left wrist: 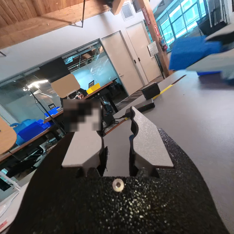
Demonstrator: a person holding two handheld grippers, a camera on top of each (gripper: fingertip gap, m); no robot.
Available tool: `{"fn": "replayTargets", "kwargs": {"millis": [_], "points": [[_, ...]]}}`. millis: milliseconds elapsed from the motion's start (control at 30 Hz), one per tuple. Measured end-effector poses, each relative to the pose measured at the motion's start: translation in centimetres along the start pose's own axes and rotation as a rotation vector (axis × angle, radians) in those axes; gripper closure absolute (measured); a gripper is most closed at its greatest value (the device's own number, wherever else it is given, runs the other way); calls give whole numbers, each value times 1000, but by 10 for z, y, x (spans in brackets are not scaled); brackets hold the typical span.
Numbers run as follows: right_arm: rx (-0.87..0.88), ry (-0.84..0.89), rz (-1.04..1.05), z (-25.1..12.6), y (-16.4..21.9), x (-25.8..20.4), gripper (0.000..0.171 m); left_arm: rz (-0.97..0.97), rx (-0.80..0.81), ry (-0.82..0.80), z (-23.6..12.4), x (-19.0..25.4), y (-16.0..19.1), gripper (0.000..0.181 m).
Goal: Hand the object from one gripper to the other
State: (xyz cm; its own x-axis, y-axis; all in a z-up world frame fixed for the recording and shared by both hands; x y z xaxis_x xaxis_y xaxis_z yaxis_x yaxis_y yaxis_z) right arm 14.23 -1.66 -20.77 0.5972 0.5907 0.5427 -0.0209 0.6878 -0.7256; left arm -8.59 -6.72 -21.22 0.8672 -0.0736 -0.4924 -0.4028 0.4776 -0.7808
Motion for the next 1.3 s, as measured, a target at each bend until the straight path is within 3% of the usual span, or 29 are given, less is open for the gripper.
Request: {"fn": "replayTargets", "kwargs": {"millis": [300,433,567,733,800,967,1100,1300], "points": [[-185,361,-217,-161,-40,75,139,-24,4,-38,-6,-3,-2,149],[-329,631,-174,-202,-22,129,138,-47,1,-53,-7,-5,0,150],[-569,776,-193,-223,2,163,139,-51,2,-49,-7,-5,-1,151],[-634,805,-143,-225,10,168,138,-59,-12,-31,-6,-4,1,153],[-630,800,-158,-223,10,167,127,-85,-15,13,-6,-1,0,169],[-522,742,-222,-212,-2,158,126,-93,-12,8,-6,-2,0,169],[-104,390,-163,-173,-35,104,130,-86,-9,2,-6,-2,-1,169],[86,65,192,-86,-39,21,133,-70,-2,-5,-6,-2,-2,170]]}}
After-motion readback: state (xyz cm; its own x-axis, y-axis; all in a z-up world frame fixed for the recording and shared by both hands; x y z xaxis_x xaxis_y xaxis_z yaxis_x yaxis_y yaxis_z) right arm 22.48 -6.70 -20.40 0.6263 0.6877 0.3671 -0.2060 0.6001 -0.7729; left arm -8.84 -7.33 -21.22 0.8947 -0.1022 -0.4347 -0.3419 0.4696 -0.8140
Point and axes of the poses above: each gripper's, where its closed fingertips meet, z out along the fingers, y out of its underside, x = y × z across the jaws, the point moved 10 cm from there along -z, back along the fingers, and after that the axes turned 13 degrees about x, right-handed, at the moved point
